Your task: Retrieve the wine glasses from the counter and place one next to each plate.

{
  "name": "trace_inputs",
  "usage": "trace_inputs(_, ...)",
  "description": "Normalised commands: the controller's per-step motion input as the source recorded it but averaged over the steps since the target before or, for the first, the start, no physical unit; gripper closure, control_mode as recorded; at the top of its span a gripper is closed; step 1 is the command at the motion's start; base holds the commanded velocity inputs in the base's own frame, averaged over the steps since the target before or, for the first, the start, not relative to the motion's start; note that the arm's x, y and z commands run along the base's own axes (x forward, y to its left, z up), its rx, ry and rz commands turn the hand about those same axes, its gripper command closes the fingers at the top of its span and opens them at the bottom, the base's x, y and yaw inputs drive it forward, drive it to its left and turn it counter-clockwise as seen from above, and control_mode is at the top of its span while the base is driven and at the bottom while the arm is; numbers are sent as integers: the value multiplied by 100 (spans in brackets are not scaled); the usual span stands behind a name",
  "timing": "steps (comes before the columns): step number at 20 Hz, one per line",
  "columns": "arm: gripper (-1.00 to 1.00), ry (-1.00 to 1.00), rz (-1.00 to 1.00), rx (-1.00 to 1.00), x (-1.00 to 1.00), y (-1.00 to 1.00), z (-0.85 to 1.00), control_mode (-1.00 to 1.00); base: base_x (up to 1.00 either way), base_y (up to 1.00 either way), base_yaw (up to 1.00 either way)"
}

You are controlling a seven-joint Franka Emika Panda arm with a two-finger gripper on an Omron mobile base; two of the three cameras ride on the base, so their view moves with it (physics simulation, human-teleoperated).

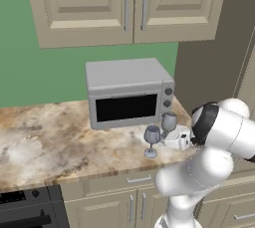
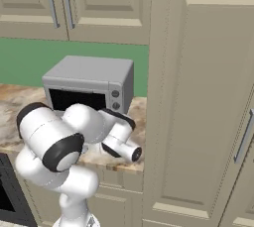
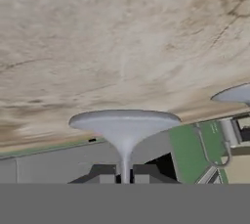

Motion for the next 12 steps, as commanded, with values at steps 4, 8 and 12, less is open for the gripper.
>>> trace_inputs(4,100,-35,-9,2,-47,0,86,-100,0,0,0)
trace_inputs(8,100,-25,-14,0,-48,0,100,-100,0,0,0)
trace_inputs(12,100,-8,-10,0,-41,13,100,-100,0,0,0)
